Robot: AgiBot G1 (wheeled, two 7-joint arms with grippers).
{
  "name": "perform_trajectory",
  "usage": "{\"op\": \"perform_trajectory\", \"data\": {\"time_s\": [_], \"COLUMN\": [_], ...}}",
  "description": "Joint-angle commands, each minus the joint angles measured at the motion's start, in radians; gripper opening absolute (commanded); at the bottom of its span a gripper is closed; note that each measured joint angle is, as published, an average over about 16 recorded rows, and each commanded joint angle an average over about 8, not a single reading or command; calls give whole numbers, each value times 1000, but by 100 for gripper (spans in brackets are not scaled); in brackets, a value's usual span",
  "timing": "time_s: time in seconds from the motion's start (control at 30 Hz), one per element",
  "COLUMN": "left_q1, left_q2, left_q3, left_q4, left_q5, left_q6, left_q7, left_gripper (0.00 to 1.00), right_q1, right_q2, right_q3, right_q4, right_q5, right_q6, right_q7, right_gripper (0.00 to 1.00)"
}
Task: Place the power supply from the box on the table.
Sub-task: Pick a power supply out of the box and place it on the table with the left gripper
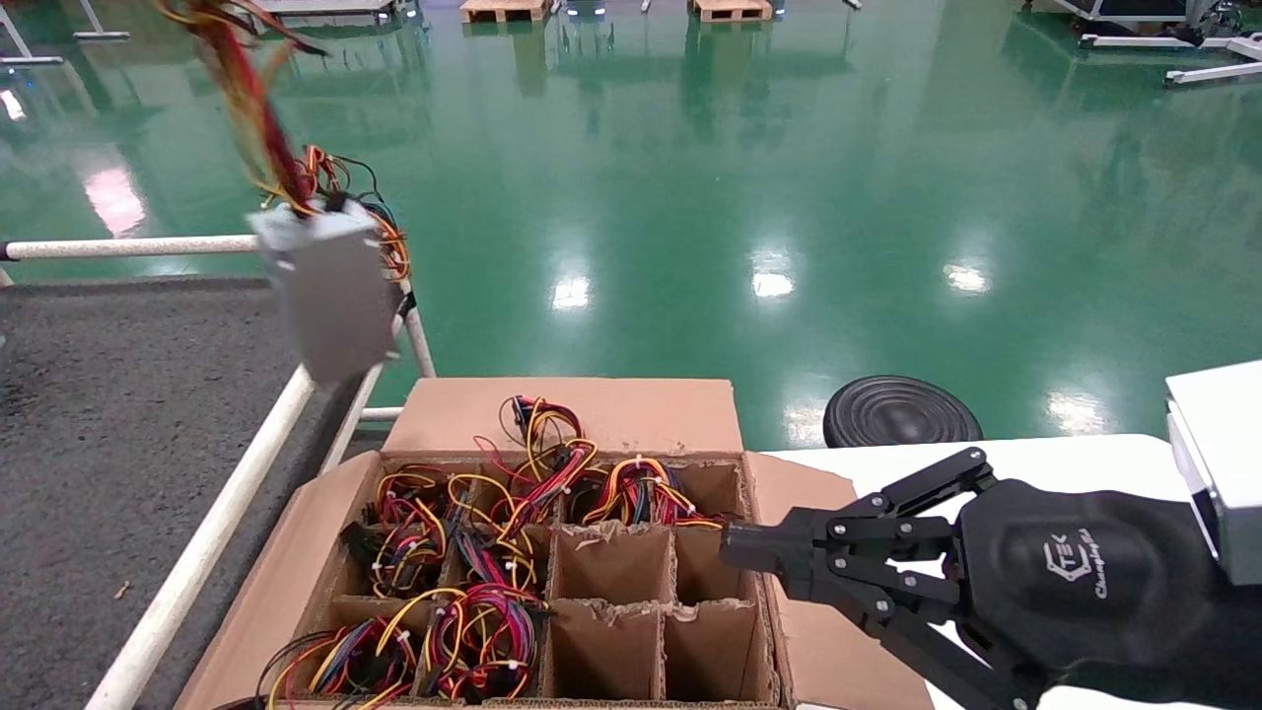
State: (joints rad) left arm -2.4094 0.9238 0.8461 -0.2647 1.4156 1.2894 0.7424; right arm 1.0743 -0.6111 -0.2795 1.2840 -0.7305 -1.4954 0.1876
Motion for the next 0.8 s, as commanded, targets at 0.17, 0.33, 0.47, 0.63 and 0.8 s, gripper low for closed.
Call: {"op": "perform_trajectory", "data": {"time_s": [0.17,0.33,0.47,0.63,0.8], "left_q1": [-37,-54,-63,-68,-64], "left_q2": [-21,-43,-55,-64,-68], "left_q3": [30,56,73,91,104], "left_q4": [44,77,100,126,148], "left_q5": [51,83,103,121,134], "left_q6": [-70,-93,-99,-98,-94], "left_q7": [10,9,5,-1,-8], "left_gripper": [0,0,0,0,0], "right_q1": [0,0,0,0,0], "right_q2": [0,0,0,0,0], "right_q3": [0,0,0,0,0], "right_q4": [0,0,0,0,0], "right_q5": [0,0,0,0,0], "right_q6": [0,0,0,0,0], "right_q7": [0,0,0,0,0], "right_gripper": [0,0,0,0,0]}}
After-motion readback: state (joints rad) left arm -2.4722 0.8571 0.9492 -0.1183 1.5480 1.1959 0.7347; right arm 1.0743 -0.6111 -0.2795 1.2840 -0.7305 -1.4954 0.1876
